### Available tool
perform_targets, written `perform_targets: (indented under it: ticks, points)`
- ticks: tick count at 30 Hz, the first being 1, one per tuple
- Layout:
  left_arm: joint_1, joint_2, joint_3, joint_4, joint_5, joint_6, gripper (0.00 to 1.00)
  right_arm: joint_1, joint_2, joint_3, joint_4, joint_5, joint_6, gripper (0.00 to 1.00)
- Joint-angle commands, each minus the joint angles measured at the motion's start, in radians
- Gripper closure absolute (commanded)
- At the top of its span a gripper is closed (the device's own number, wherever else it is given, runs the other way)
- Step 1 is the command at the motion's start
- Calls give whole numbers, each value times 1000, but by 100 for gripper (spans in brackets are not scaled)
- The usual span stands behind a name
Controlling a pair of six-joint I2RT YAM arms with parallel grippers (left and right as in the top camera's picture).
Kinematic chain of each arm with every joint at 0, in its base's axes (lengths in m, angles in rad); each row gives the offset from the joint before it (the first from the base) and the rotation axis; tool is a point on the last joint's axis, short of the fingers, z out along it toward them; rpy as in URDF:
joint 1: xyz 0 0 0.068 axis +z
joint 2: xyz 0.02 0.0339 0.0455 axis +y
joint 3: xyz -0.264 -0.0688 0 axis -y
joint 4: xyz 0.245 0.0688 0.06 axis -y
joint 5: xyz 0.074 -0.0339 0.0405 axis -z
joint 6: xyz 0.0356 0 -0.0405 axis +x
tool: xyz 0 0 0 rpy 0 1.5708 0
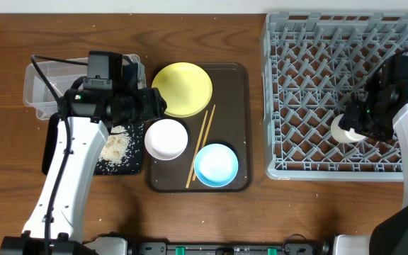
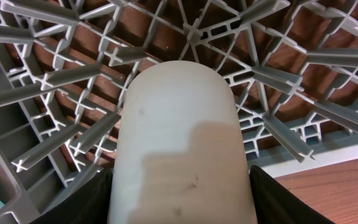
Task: Sort waste into correct bins and load items into the dishwasher rack
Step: 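Lower the cup into the dish rack with the right gripper and release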
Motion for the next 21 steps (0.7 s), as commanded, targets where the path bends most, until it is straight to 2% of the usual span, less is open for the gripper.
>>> perform_targets:
  ticks: [1,12,21]
  points:
    - [3,-3,6,-5,-13,13,34,-3,-3,18,1,7,11,99]
    - [3,-3,6,-5,-13,13,34,-4,-54,68,-21,51,12,99]
    - [3,-3,6,-9,-13,13,34,-4,-6,60,-47,115,19,99]
